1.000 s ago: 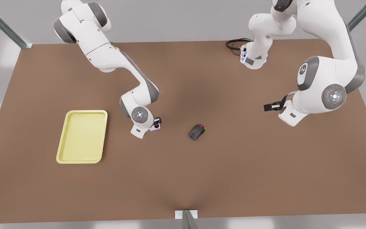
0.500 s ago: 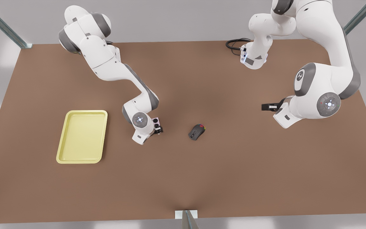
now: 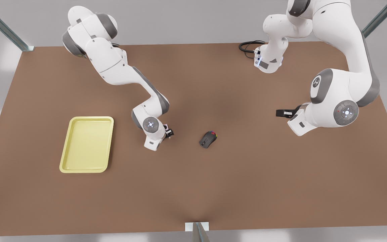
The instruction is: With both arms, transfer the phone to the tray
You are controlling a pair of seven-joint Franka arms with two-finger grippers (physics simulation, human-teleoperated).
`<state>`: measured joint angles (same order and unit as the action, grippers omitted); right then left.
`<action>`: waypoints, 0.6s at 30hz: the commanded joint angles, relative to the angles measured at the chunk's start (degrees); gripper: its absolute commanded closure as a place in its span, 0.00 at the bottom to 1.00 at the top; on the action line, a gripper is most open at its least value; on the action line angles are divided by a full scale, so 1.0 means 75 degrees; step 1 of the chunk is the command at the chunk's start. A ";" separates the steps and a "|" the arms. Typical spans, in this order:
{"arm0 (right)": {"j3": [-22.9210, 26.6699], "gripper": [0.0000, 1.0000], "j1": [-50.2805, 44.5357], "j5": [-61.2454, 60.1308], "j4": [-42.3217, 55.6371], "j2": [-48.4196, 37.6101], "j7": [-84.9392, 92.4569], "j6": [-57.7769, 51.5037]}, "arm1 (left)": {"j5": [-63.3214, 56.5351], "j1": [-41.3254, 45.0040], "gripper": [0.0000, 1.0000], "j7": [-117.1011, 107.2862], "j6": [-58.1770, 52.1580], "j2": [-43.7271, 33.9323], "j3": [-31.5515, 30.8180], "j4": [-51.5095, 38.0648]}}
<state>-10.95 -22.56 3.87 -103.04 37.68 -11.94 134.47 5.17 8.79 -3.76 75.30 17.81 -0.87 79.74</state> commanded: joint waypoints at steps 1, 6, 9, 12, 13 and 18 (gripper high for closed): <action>-0.0086 0.00 -0.0004 -0.0012 -0.0031 -0.0020 0.0631 -0.0198 | -0.0009 0.0000 0.00 0.0408 0.0062 -0.0008 -0.0001 -0.0003; -0.0086 0.00 0.0078 -0.0024 -0.0219 -0.0172 0.0584 -0.0468 | -0.0021 0.0000 0.00 0.0420 0.0062 -0.0020 0.0011 -0.0003; -0.0297 0.00 0.0066 -0.0024 -0.0242 -0.0254 0.0045 -0.0936 | -0.0044 0.0000 0.00 0.0431 0.0214 -0.0043 0.0022 -0.0003; -0.0333 0.00 0.0066 0.0000 -0.0266 -0.0137 -0.0190 -0.0948 | -0.0056 0.0000 0.00 0.0431 0.0214 -0.0055 0.0011 -0.0167; -0.0333 0.00 0.0066 0.0000 -0.0324 -0.0125 -0.0365 -0.0948 | -0.0068 0.0000 0.00 0.0431 0.0226 -0.0055 0.0011 -0.0167; -0.0344 0.00 0.0008 -0.0012 -0.0371 -0.0067 -0.0799 -0.0890 | -0.0079 -0.0024 0.00 0.0408 0.0261 0.0051 0.0022 -0.0378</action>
<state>-13.59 -22.42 3.87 -105.79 37.15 -13.11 128.22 4.69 8.63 -1.77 76.93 18.13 -0.70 77.00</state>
